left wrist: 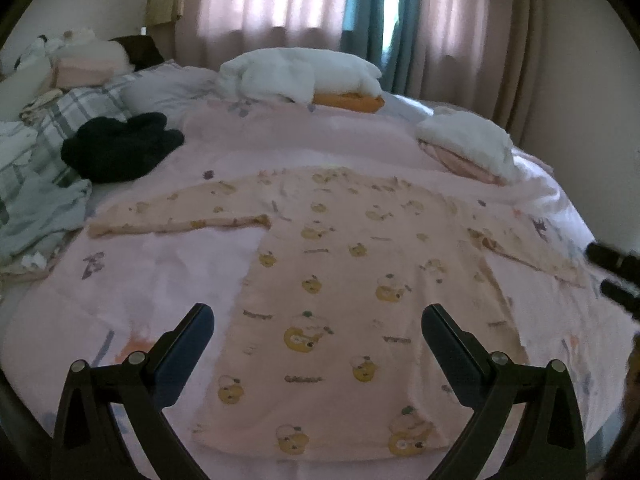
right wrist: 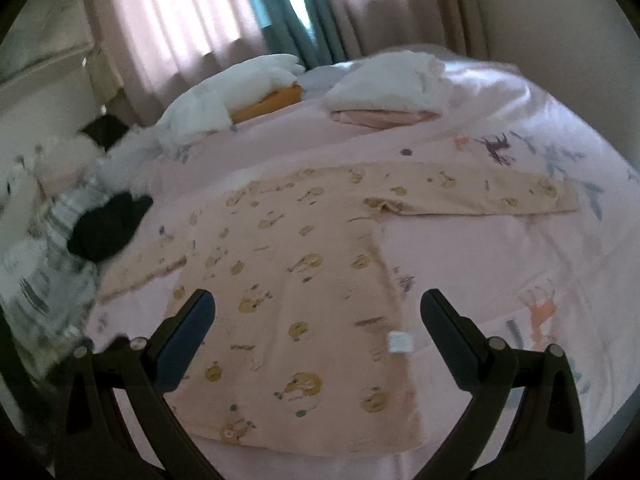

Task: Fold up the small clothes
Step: 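Grasp the sleeve cuff of the sleepsuit with the right gripper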

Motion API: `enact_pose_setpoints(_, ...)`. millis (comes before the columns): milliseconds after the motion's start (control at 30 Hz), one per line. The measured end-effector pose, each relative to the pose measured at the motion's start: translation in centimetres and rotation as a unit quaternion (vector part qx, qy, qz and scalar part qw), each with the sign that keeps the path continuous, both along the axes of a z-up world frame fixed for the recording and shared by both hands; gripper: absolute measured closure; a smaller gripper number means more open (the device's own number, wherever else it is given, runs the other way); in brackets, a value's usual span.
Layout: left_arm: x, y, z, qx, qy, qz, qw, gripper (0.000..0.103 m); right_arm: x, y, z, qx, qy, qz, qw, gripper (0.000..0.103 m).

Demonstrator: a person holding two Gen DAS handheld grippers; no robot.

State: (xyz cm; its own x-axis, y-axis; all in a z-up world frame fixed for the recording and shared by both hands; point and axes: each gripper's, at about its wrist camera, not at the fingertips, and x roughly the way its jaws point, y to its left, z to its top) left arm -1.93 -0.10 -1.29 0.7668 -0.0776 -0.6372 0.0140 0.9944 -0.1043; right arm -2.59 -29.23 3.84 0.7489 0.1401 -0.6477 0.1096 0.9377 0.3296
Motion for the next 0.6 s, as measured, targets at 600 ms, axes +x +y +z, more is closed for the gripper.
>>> enact_pose_setpoints(600, 3.7, -2.6, -3.0, 0.014, 0.024, 0.000, 0.9996, 0.000, 5.4, -29.8, -10.9, 0.251, 0.088, -0.244, 0.933, 0.012)
